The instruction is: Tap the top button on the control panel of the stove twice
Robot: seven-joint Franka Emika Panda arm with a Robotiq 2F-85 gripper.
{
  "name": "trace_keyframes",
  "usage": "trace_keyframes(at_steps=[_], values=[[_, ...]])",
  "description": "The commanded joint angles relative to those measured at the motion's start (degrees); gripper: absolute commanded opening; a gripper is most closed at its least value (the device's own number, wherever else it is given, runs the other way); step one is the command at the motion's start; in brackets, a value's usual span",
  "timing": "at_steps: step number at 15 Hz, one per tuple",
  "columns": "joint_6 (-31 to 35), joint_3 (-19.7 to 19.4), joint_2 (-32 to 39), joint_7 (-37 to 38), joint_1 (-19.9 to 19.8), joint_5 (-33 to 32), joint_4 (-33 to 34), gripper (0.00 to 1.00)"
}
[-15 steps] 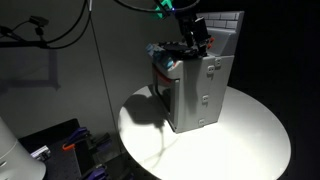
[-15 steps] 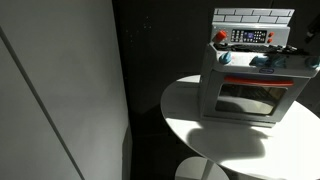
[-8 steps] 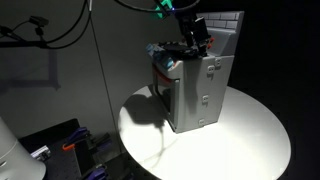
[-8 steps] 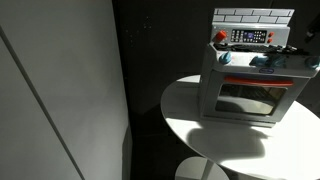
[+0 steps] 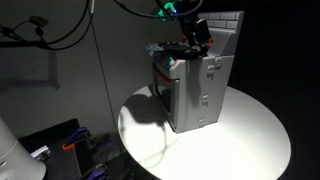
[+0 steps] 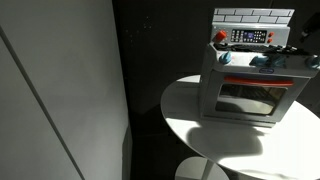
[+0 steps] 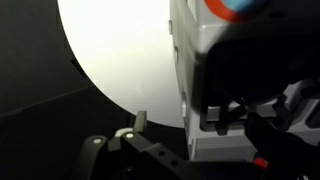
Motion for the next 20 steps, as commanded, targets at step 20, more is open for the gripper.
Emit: trace_keyframes(at_steps=[20], values=[[2.53,-3.37,15.73,11.69,6.24,-1.53,17.34,1.0]])
